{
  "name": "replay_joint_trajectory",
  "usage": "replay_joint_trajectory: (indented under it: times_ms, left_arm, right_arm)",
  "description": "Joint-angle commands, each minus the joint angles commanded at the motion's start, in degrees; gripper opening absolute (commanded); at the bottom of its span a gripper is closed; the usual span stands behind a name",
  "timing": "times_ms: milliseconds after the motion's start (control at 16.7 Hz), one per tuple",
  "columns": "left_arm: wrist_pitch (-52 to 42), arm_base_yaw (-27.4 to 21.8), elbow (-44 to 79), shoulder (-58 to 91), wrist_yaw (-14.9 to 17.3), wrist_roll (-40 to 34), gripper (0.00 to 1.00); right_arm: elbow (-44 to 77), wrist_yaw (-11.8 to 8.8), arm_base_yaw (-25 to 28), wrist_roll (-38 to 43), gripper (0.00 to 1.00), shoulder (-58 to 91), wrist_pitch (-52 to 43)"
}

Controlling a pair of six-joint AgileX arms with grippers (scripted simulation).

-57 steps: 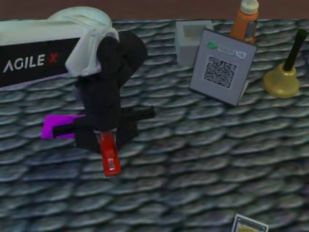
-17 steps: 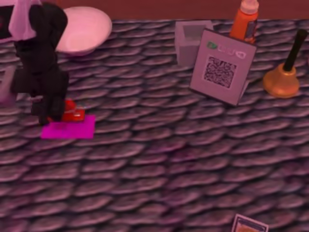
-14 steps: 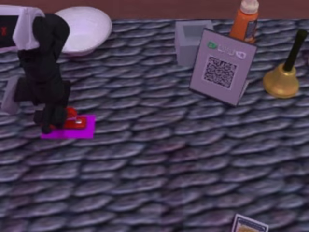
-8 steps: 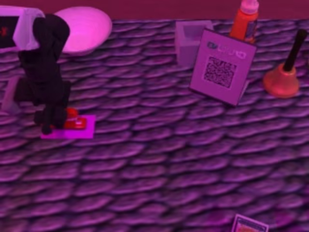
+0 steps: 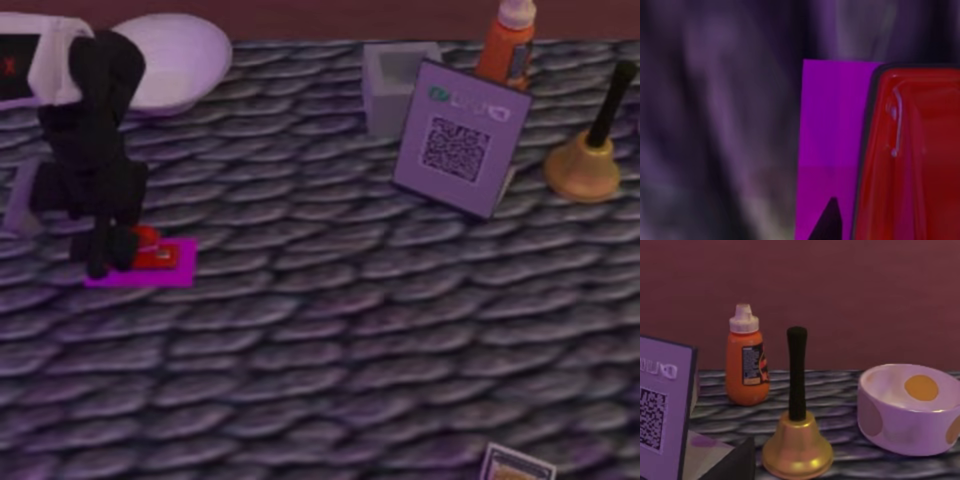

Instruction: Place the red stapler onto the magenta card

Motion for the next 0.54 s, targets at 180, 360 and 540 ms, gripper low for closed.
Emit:
replay_joint_trajectory:
  times_ms: [180,360,540]
  left_arm:
    - [0.00,0.00,0.00,0.00,0.00,0.00,0.98]
    - [0.00,0.00,0.00,0.00,0.00,0.00,1.00]
    - [0.00,0.00,0.00,0.00,0.00,0.00,1.00]
  right_arm:
    - [0.00,0.00,0.00,0.00,1.00,0.00,0.00]
    - [0.00,0.00,0.00,0.00,1.00,0.00,0.00]
    - [0.00,0.00,0.00,0.00,1.00,0.00,0.00]
